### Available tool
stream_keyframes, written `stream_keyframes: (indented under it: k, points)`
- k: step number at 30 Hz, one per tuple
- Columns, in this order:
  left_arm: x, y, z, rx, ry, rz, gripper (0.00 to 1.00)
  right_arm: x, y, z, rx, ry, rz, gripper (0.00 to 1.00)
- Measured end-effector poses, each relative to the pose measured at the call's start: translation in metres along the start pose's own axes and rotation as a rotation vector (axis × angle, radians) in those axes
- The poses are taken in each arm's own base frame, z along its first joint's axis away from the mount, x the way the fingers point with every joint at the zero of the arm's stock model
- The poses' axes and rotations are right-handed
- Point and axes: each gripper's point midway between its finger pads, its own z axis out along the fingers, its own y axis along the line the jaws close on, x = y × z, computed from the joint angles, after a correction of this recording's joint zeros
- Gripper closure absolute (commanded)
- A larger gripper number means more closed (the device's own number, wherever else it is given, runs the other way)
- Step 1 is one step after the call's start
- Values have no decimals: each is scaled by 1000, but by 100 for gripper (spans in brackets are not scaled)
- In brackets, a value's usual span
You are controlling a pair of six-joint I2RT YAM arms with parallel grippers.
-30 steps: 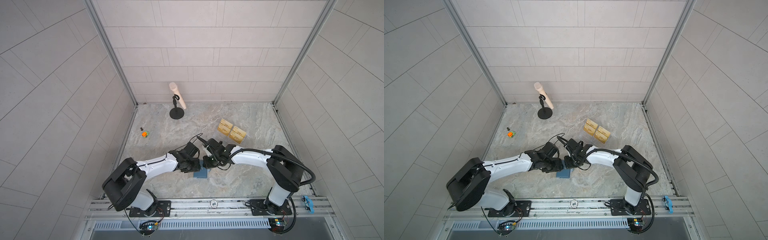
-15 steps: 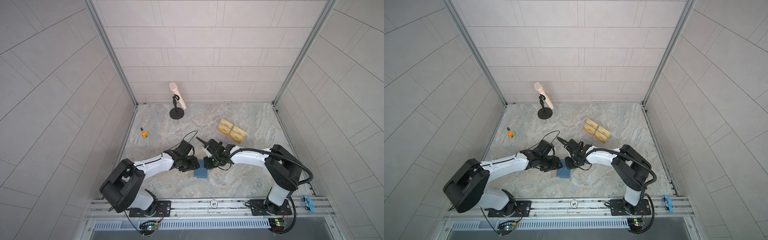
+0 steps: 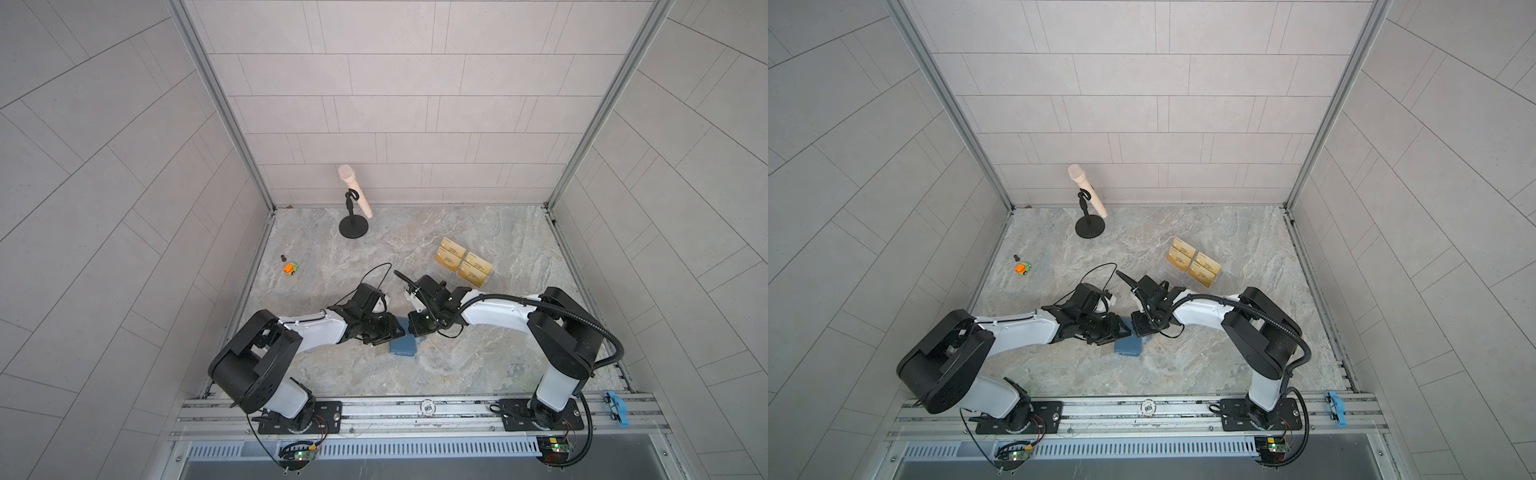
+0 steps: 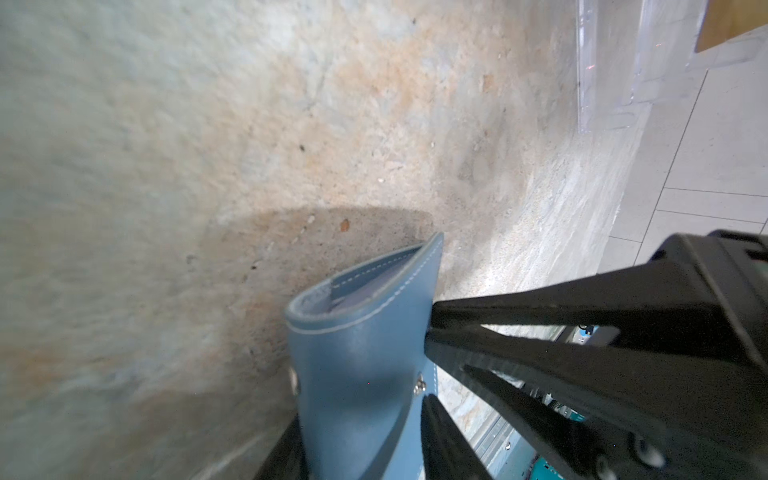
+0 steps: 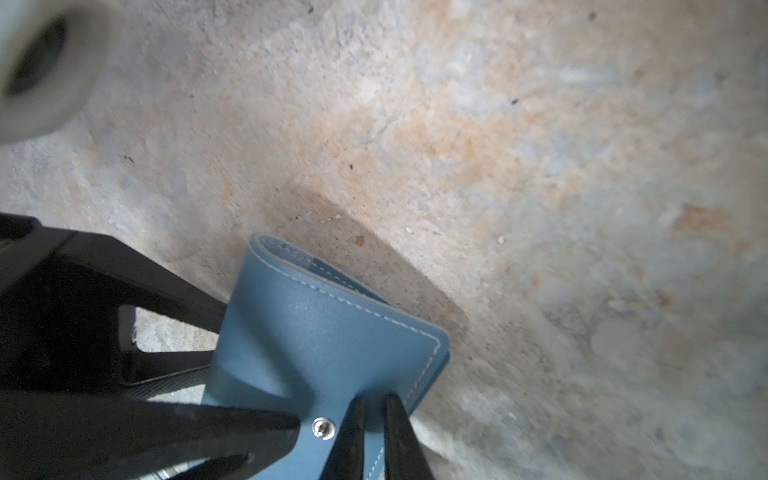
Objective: Put the credit cards into the card holder
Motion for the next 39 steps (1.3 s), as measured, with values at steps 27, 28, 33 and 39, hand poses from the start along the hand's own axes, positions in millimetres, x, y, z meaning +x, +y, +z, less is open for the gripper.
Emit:
stream_keyframes:
  k: [27,28,33,39]
  points:
    - [-5,-8,-10,114,-37,-48,91,-6,-1,-4,25,8,-20,78]
    - [-6,-8,-11,107,-44,-47,91,-4,-1,-6,31,14,-19,76]
    - [-7,-7,-18,34,-69,-26,90,-8,7,-37,26,-23,-19,63]
    - [-7,-13,-21,-64,-103,29,89,-15,18,-82,3,-112,-23,53]
